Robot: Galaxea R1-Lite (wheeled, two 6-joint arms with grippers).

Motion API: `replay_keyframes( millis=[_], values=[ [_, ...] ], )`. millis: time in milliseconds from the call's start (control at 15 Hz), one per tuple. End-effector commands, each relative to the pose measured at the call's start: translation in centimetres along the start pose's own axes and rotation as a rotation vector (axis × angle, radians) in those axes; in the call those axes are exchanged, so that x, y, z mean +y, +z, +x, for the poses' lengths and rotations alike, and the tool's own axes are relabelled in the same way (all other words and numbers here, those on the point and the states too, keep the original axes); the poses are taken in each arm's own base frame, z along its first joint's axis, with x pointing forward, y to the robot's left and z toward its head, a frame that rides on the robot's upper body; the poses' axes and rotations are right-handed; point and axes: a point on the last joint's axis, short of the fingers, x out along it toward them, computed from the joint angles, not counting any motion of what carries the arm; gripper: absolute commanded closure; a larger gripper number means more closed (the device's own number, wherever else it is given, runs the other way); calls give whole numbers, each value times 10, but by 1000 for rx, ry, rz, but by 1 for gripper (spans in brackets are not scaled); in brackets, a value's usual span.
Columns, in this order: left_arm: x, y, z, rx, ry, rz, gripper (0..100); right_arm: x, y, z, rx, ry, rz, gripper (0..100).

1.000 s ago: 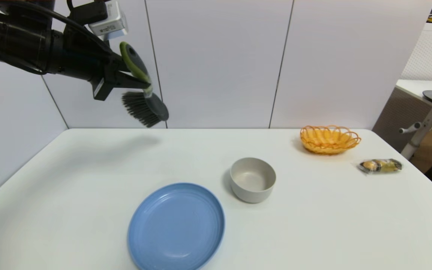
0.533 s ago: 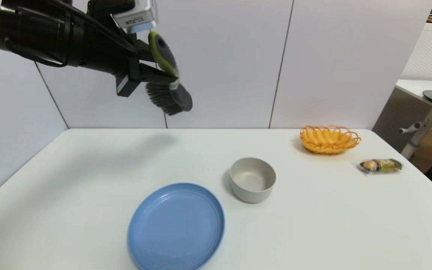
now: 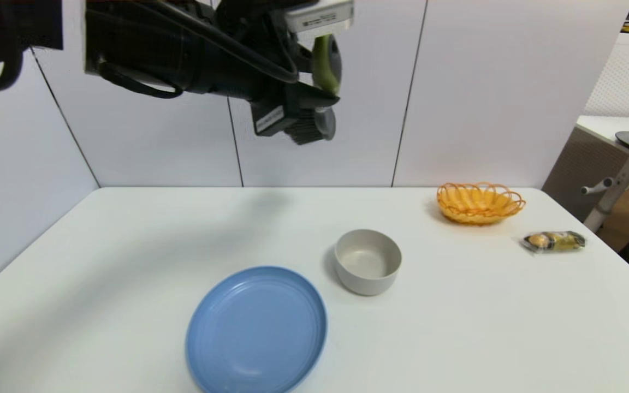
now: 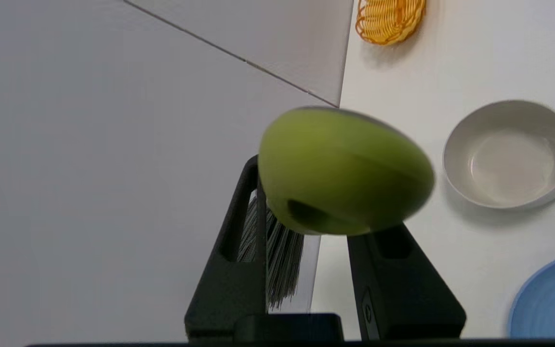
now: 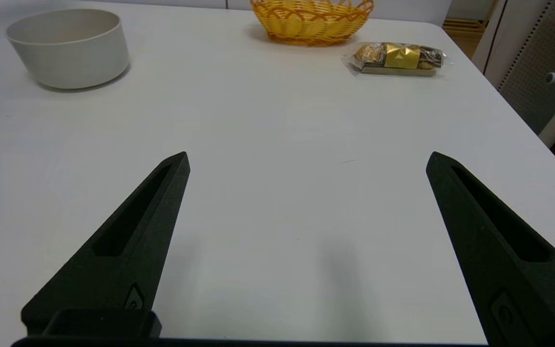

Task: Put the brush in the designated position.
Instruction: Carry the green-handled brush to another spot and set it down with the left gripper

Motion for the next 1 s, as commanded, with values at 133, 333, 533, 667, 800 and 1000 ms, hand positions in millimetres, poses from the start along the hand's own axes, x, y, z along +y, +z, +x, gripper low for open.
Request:
replay_keyframes(
  millis=[133,333,533,667,800,1000],
  values=[
    [-34,41,43,-36,22,-75,100,0,0,0,3,1,1,0],
    [-47,59,64,-50,95,-155,100,0,0,0,3,1,0,0],
    [-56,65,81,-47,159,-186,100,0,0,0,3,1,0,0],
    [-62,67,93,-67,169,-176,100,0,0,0,3,1,0,0],
    [-75,74,102,-87,150,-171,100,0,0,0,3,1,0,0],
    [-96,80,119,-99,105,-174,100,0,0,0,3,1,0,0]
  ],
)
